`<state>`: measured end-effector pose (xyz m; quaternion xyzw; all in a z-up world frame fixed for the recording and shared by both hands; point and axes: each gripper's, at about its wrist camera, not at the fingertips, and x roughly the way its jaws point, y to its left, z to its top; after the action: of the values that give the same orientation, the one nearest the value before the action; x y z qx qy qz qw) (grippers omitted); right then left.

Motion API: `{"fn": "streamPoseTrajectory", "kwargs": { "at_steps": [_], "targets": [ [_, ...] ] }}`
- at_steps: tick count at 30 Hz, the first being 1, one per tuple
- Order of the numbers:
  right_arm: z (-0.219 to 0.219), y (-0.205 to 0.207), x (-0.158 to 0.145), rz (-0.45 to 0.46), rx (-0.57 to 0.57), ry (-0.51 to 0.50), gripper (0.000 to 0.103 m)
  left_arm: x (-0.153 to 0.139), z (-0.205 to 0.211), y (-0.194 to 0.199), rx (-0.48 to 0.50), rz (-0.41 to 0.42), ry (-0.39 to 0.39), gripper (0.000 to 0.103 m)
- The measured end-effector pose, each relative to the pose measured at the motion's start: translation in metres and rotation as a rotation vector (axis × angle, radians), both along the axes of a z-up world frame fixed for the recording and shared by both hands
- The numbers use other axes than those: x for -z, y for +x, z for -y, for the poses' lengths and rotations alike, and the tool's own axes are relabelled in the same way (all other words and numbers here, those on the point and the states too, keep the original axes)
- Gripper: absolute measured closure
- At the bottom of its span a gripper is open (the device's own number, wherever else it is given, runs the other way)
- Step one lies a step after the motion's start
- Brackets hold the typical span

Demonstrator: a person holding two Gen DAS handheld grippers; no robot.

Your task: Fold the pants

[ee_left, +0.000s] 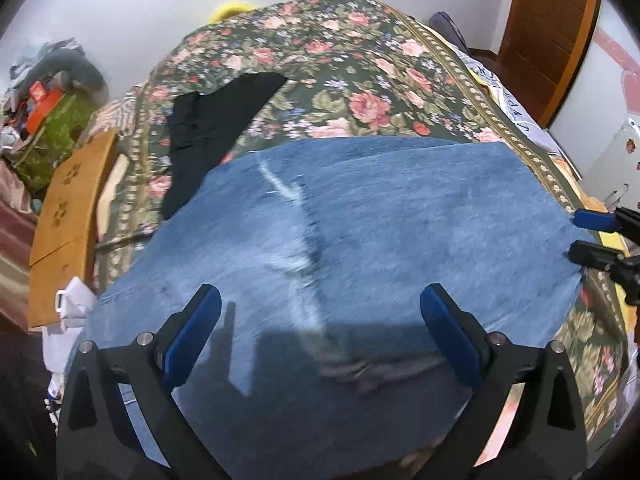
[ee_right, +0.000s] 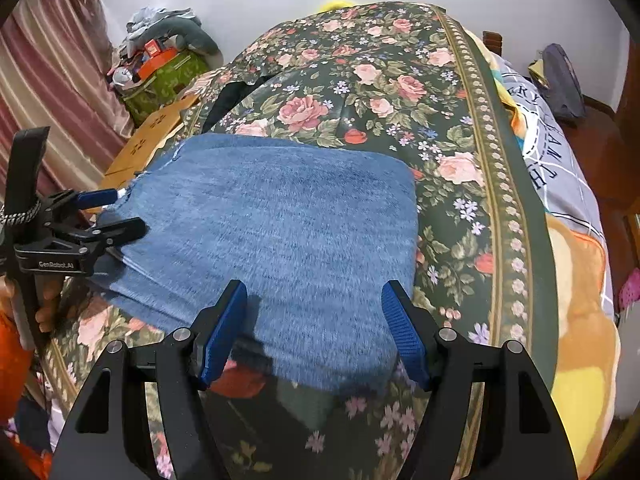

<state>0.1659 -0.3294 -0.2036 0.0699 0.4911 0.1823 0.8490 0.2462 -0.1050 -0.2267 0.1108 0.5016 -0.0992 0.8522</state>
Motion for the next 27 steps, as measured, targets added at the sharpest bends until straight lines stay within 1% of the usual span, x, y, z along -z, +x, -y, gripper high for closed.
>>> {"fn": "streamPoseTrajectory", "kwargs": {
  "at_steps": [2, 4, 6, 9, 12, 16, 18, 20, 21, 24, 26, 27],
  "targets": [
    [-0.002, -0.003, -0.005, 0.008, 0.001, -0.036, 0.037, -0.004, -0.009, -0.004, -0.005, 0.008, -0.005, 0.002],
    [-0.004, -0.004, -0.009, 0.011, 0.002, -0.046, 0.037, -0.011, -0.022, -0.010, -0.025, 0.029, -0.011, 0.002],
    [-0.007, -0.004, -0.015, 0.018, -0.004, -0.049, 0.037, -0.020, -0.038, -0.017, -0.057, 0.061, -0.016, 0.002],
    [-0.019, -0.002, -0.030, 0.056, -0.016, -0.058, 0.037, -0.034, -0.065, -0.025, -0.118, 0.106, -0.018, 0.002],
    [-0.039, 0.004, -0.049, 0.105, -0.047, -0.049, 0.037, -0.051, -0.112, -0.034, -0.224, 0.140, -0.067, 0.002],
    [-0.074, 0.014, -0.069, 0.173, -0.106, -0.041, 0.037, -0.061, -0.174, -0.048, -0.376, 0.162, -0.111, 0.002],
    [-0.092, 0.019, -0.072, 0.189, -0.139, -0.032, 0.037, -0.059, -0.208, -0.055, -0.452, 0.149, -0.139, 0.002],
    [-0.113, 0.025, -0.071, 0.195, -0.175, -0.024, 0.037, -0.052, -0.242, -0.065, -0.528, 0.111, -0.189, 0.002],
    [-0.125, 0.028, -0.070, 0.193, -0.197, -0.024, 0.037, -0.045, -0.260, -0.071, -0.569, 0.080, -0.224, 0.002],
    [-0.155, 0.033, -0.059, 0.184, -0.252, -0.034, 0.037, -0.027, -0.288, -0.083, -0.634, 0.018, -0.272, 0.002],
    [-0.171, 0.037, -0.048, 0.176, -0.284, -0.057, 0.037, -0.007, -0.302, -0.093, -0.660, -0.051, -0.302, 0.002],
    [-0.178, 0.040, -0.042, 0.164, -0.293, -0.078, 0.037, -0.001, -0.305, -0.095, -0.664, -0.072, -0.317, 0.002]
  ]
}}
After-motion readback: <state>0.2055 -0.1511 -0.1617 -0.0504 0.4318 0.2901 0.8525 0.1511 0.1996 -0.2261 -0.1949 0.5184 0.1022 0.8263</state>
